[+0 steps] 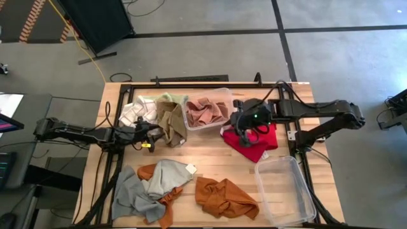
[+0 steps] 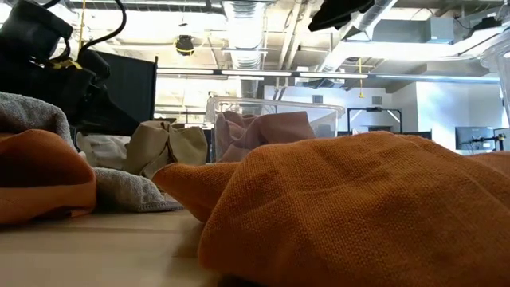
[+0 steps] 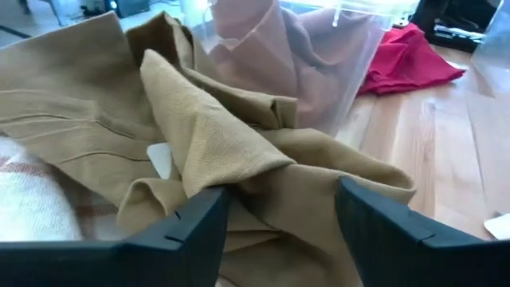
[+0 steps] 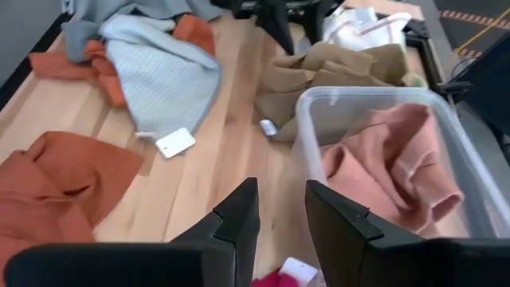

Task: Sort towels by color in basket
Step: Put the left light brown towel into the top transparent bin

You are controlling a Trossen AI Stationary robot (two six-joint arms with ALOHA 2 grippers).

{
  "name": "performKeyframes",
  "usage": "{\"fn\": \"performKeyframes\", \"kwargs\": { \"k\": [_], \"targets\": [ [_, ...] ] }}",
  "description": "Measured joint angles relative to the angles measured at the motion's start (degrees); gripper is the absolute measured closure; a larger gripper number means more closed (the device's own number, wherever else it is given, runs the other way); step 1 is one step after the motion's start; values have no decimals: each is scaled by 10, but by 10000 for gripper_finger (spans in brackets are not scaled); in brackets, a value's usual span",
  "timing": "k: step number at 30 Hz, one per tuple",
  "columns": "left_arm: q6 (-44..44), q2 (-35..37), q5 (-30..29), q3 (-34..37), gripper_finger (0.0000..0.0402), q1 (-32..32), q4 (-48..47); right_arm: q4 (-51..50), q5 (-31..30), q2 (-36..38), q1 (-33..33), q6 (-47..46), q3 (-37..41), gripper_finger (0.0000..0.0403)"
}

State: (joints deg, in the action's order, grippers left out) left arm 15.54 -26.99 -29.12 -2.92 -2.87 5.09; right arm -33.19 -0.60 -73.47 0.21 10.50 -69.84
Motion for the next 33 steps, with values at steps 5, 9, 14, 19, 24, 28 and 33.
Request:
{"fn": "performKeyframes", "kwargs": {
  "k": [5, 9, 14, 19, 24, 28, 33],
  "targets": [
    [0, 0, -23, 0, 114, 0, 0, 1, 0, 0, 17, -5, 0, 269],
    [-2, 0, -67, 0, 79, 0, -10, 2, 0, 0, 30, -11, 0, 269],
    [-30, 0, -108, 0, 72, 0, -15, 2, -21, 0, 48, -12, 0, 269],
    [-46, -6, -107, 0, 72, 5, -15, 7, -28, -1, 59, -16, 0, 269],
    [-39, -42, -66, 0, 72, 22, 1, 38, -29, -28, 62, -29, 7, 269],
    [-55, -89, -56, 0, 72, 26, 55, 35, -29, -68, 62, -26, 9, 269],
    [-90, -158, -51, 0, 72, 27, 126, 36, -30, -94, 66, -25, 9, 269]
  ]
}}
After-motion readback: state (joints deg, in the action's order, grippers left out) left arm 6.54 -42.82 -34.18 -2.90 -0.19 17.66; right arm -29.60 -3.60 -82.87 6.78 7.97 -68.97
